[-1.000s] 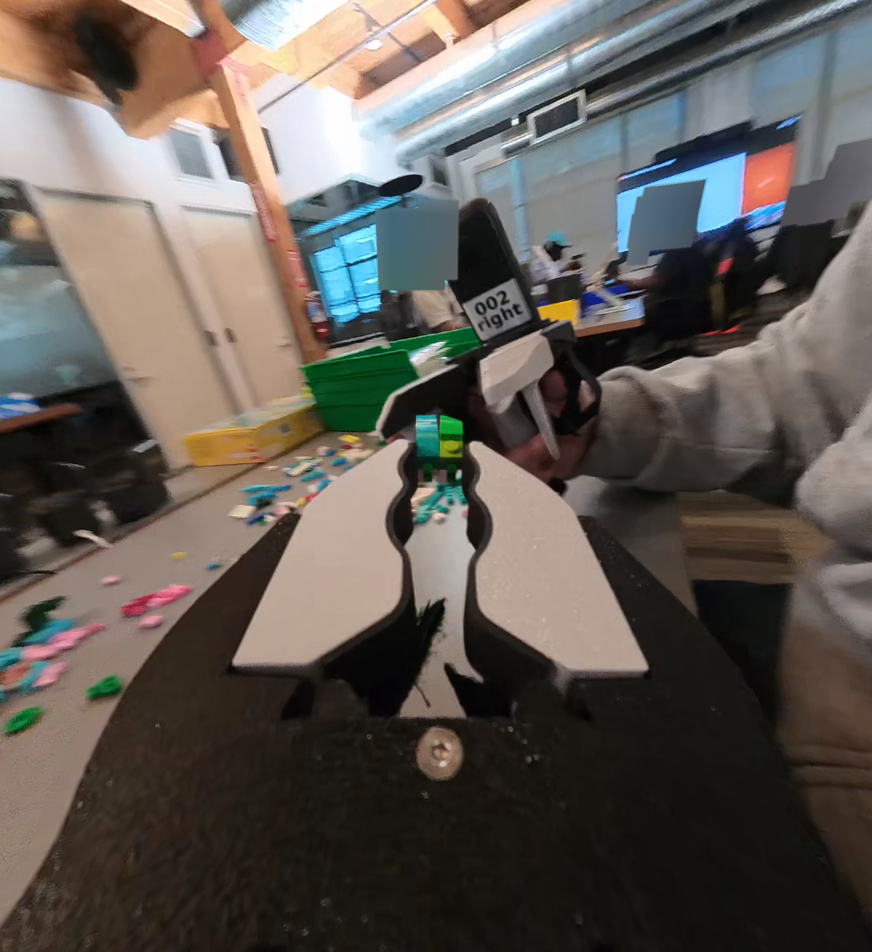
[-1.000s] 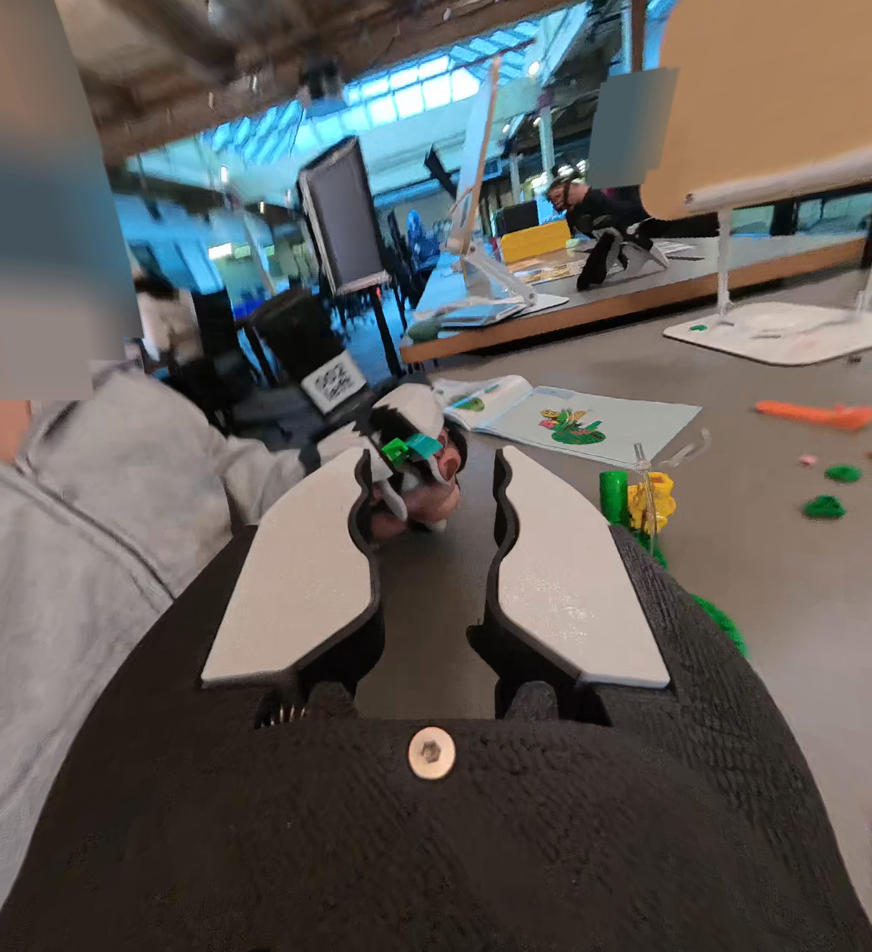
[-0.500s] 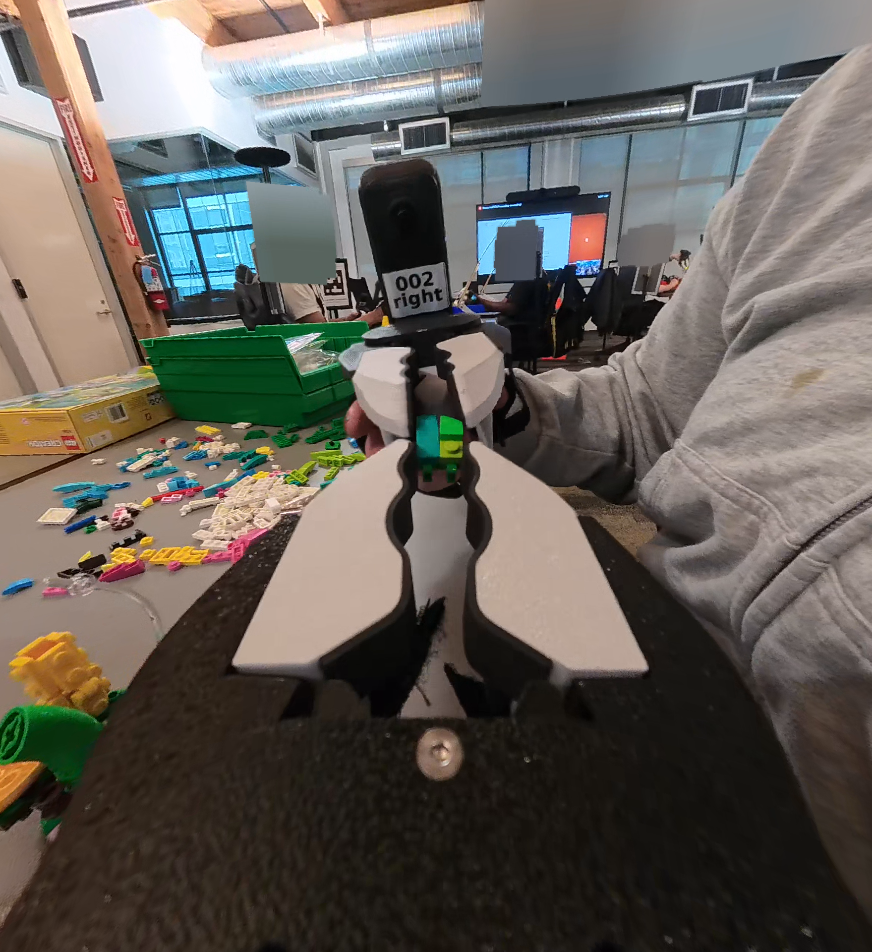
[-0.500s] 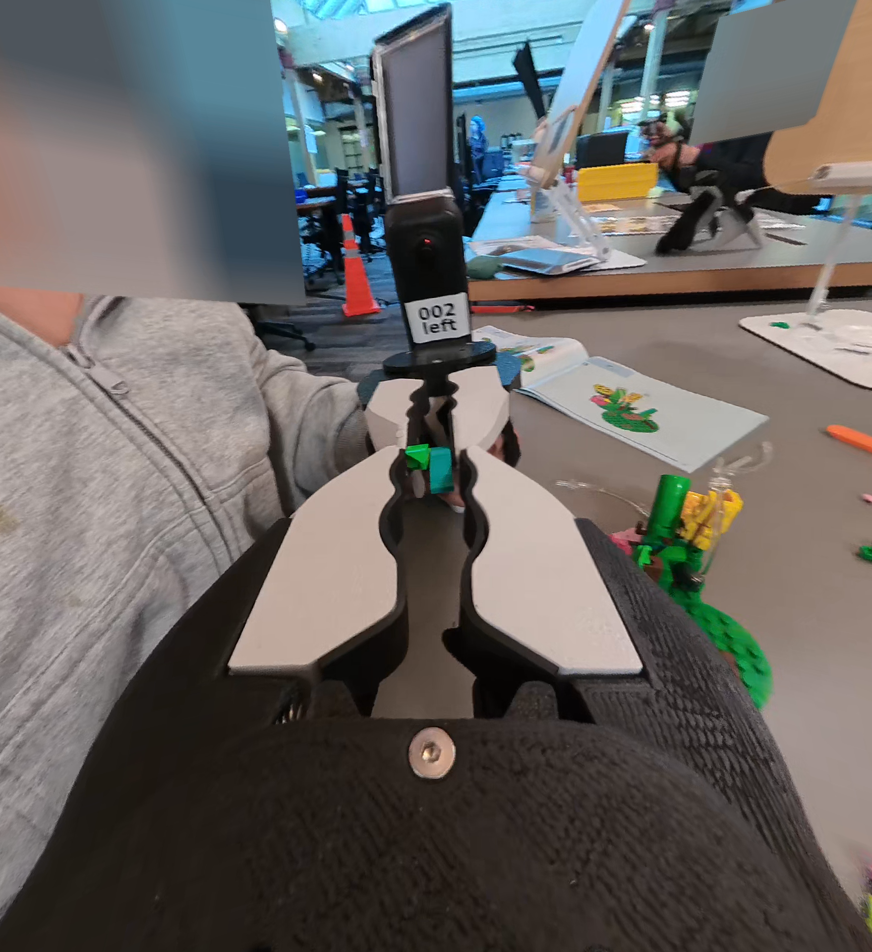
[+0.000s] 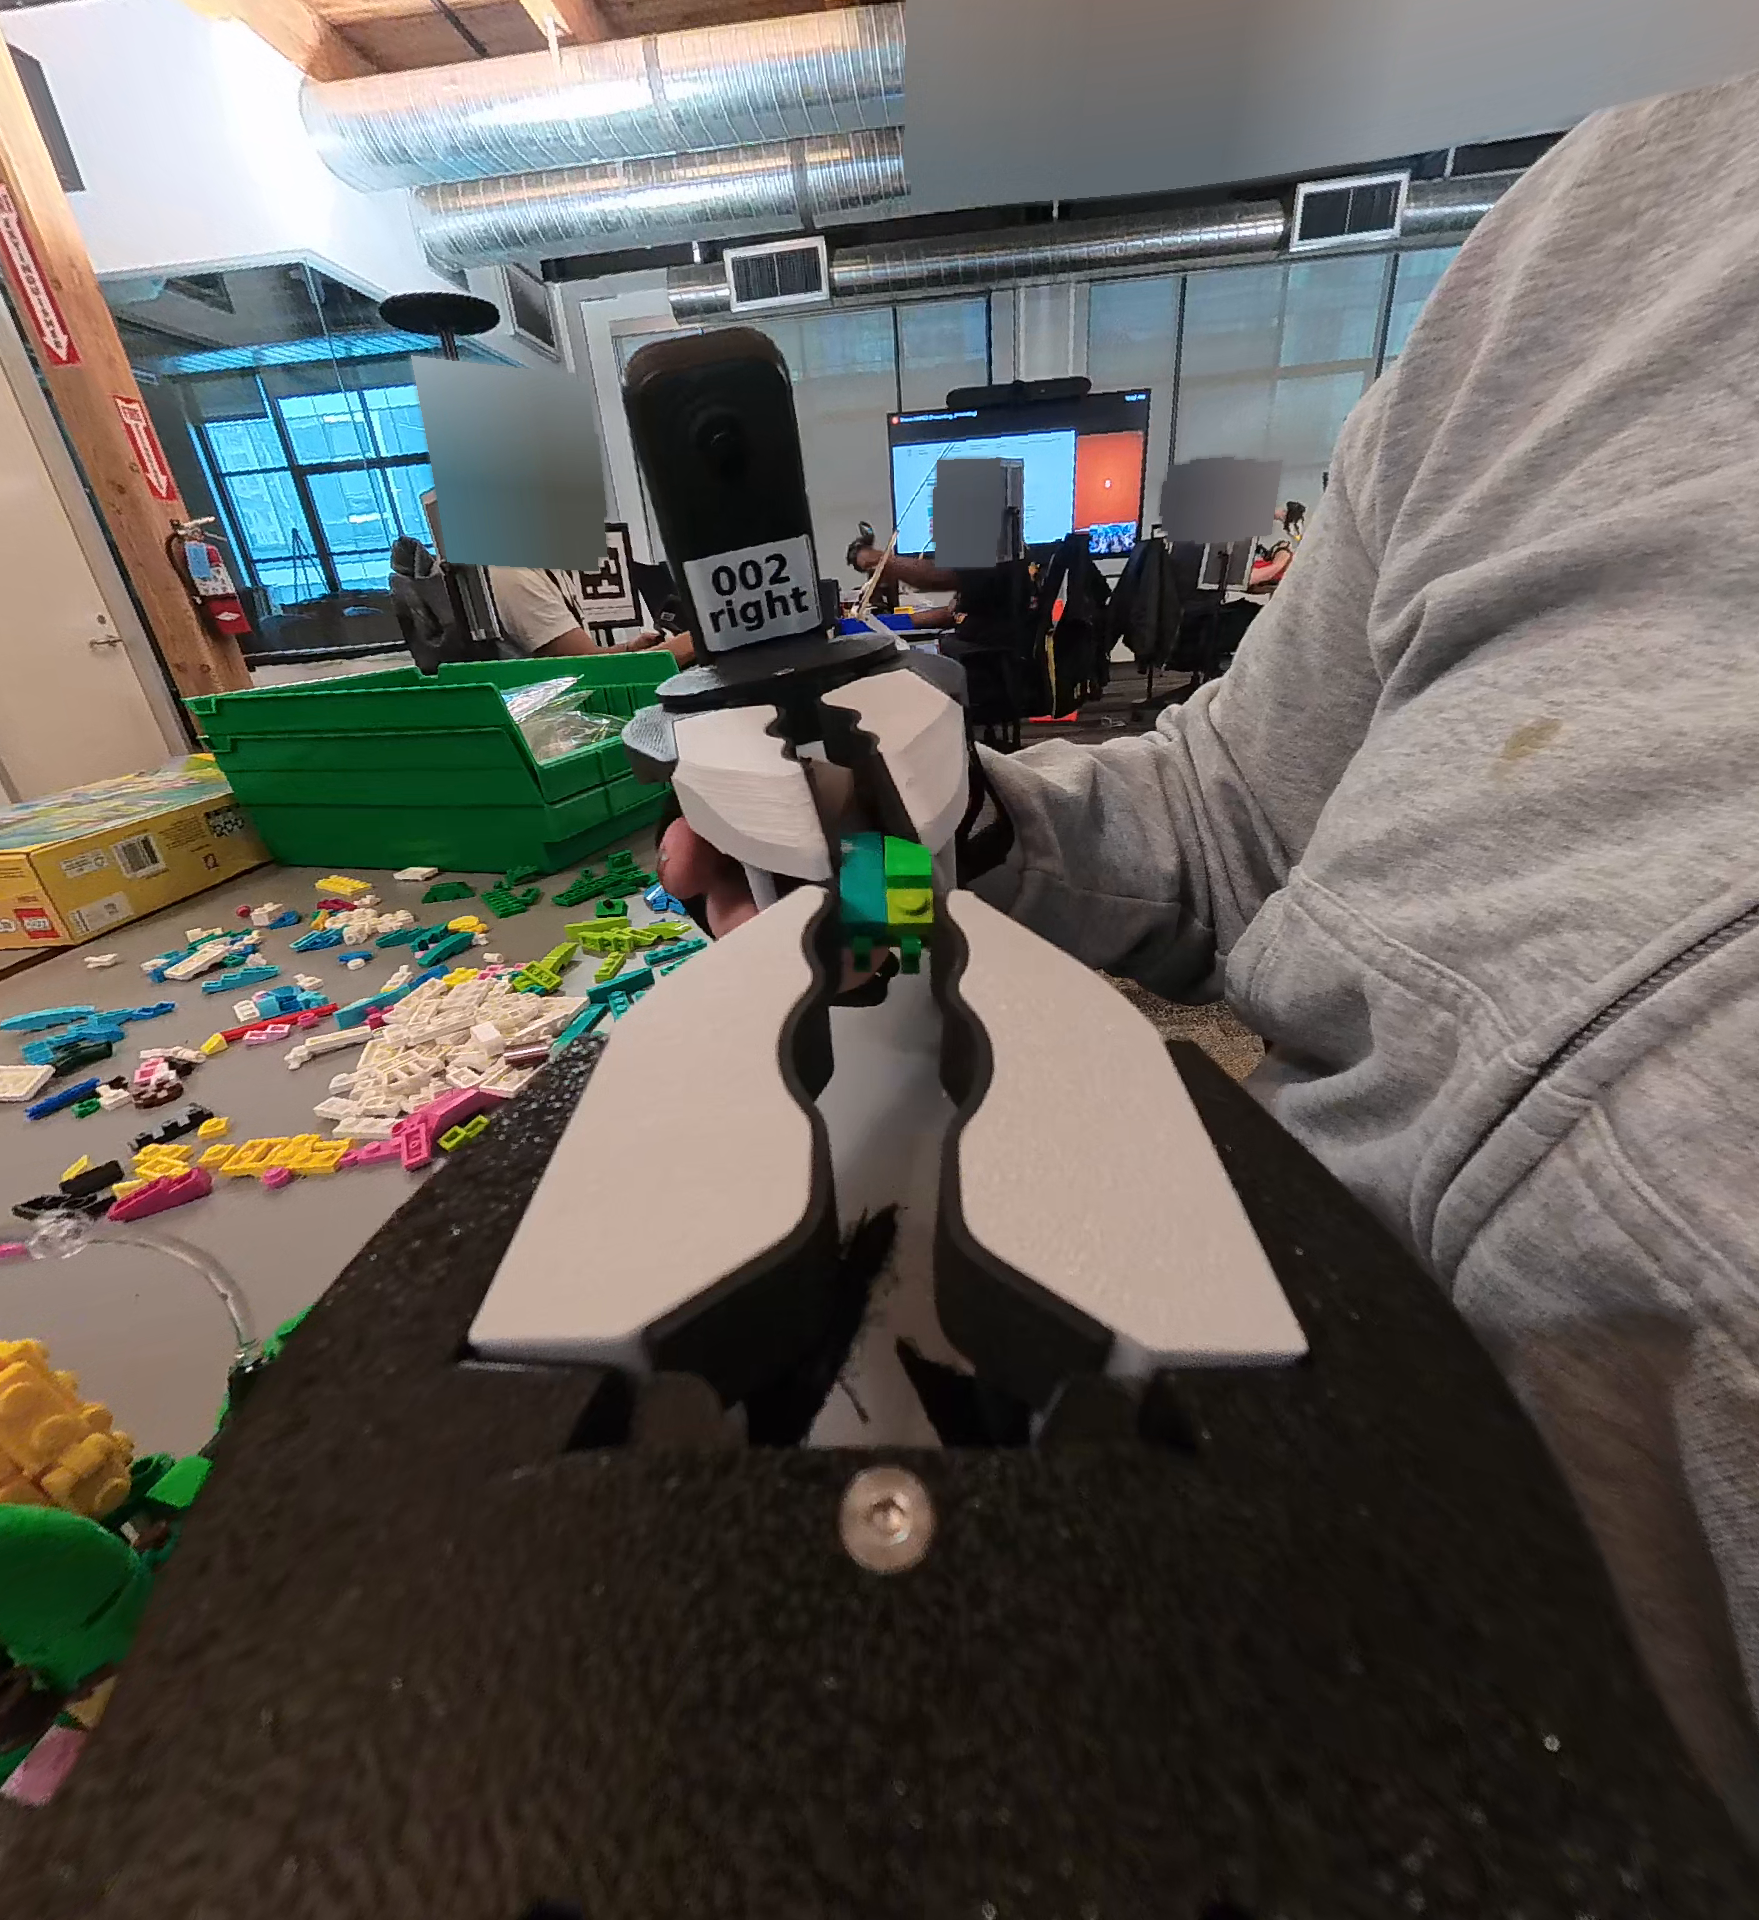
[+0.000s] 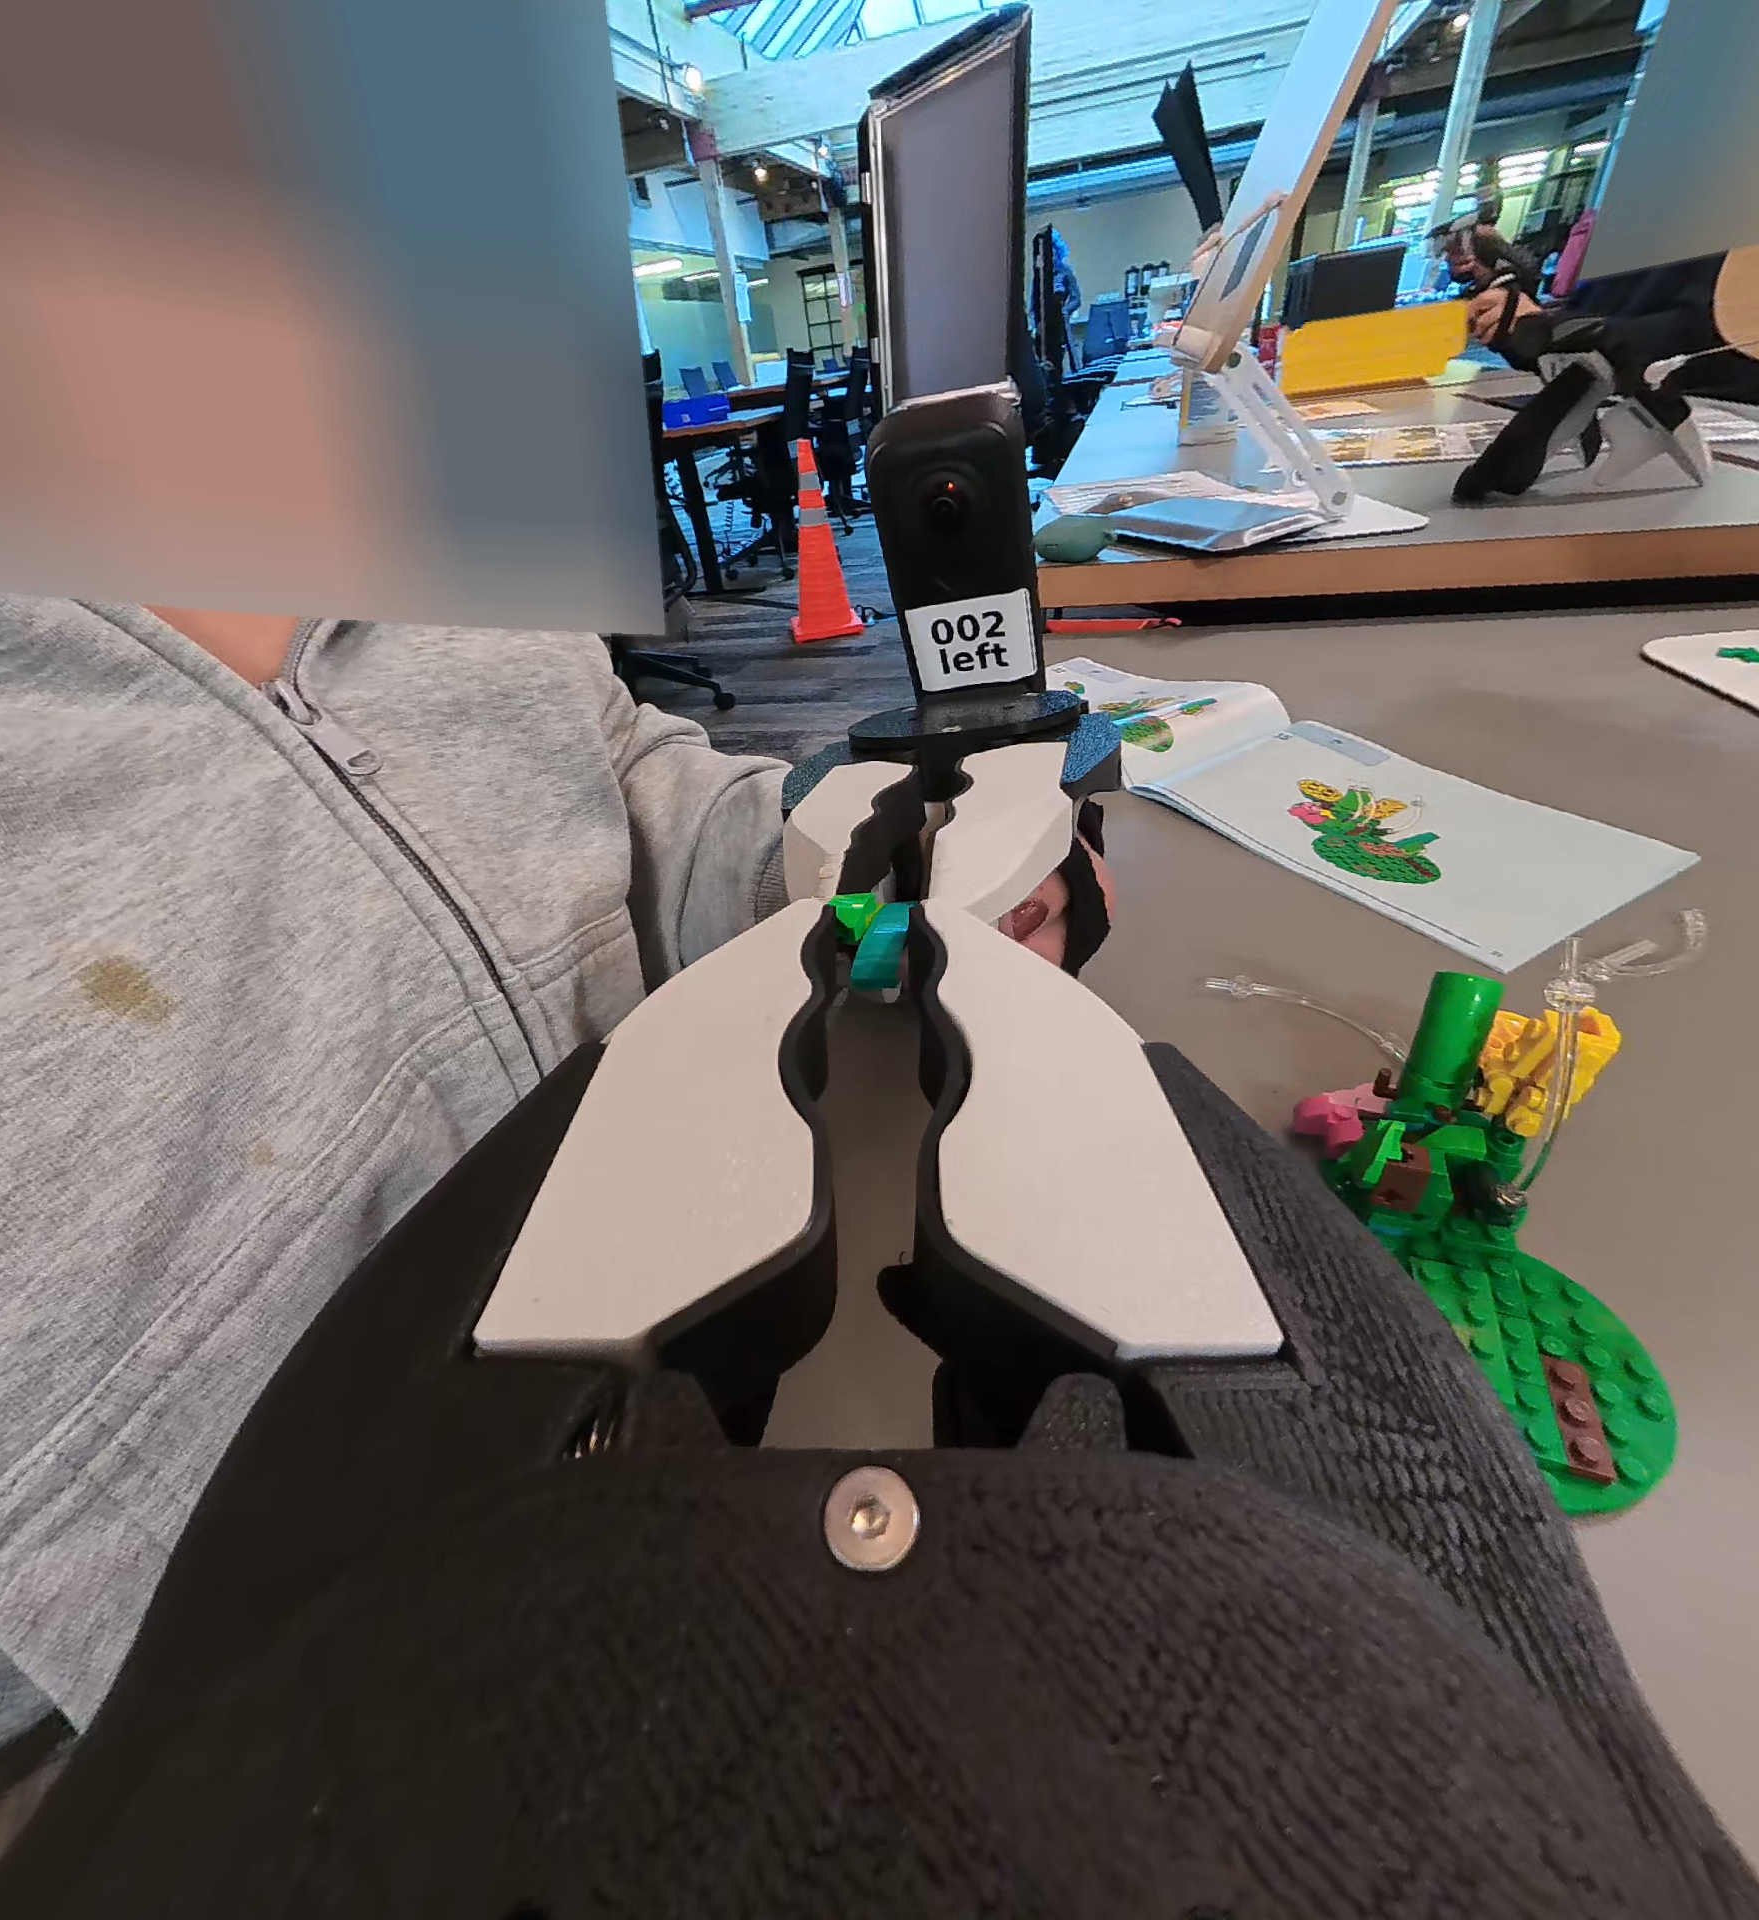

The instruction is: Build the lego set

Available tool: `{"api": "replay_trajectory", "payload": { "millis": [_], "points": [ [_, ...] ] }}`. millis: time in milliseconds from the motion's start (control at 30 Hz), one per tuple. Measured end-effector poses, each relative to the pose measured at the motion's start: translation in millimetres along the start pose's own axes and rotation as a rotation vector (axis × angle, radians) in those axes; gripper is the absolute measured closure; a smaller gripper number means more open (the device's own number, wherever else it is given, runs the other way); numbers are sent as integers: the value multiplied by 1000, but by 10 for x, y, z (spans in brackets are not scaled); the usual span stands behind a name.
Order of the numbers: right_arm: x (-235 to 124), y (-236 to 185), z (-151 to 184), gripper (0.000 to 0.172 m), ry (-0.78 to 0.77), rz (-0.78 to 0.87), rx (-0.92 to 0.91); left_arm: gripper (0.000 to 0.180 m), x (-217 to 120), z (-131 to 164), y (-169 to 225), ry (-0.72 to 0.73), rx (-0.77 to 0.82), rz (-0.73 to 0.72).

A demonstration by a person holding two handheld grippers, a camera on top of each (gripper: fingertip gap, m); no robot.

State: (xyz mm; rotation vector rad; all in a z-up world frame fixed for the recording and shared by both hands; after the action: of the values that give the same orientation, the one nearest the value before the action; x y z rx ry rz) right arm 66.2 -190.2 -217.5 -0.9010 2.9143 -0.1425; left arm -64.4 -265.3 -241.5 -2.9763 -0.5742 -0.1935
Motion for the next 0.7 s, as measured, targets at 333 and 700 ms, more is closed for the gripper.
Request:
{"api": "replay_trajectory", "payload": {
  "millis": [333,700],
  "points": [
    [50,49,-62,150,68,120,67,164,-71,-37,-60,1,149,-241],
    [172,266,60,151,225,133,623,164,-9,-21,26,-206,596,-590]
  ]
}}
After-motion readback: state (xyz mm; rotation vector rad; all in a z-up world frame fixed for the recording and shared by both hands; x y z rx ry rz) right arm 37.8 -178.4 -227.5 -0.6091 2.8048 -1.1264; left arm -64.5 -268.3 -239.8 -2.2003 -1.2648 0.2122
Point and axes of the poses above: each gripper's, where its closed fingertips meet, x out along the fingers, z out of its underside, y = z × x across the jaws, the point moved 8 cm from there along -x, back along the fingers, and after that the axes turned 1 degree about z, right-handed, at the moved point
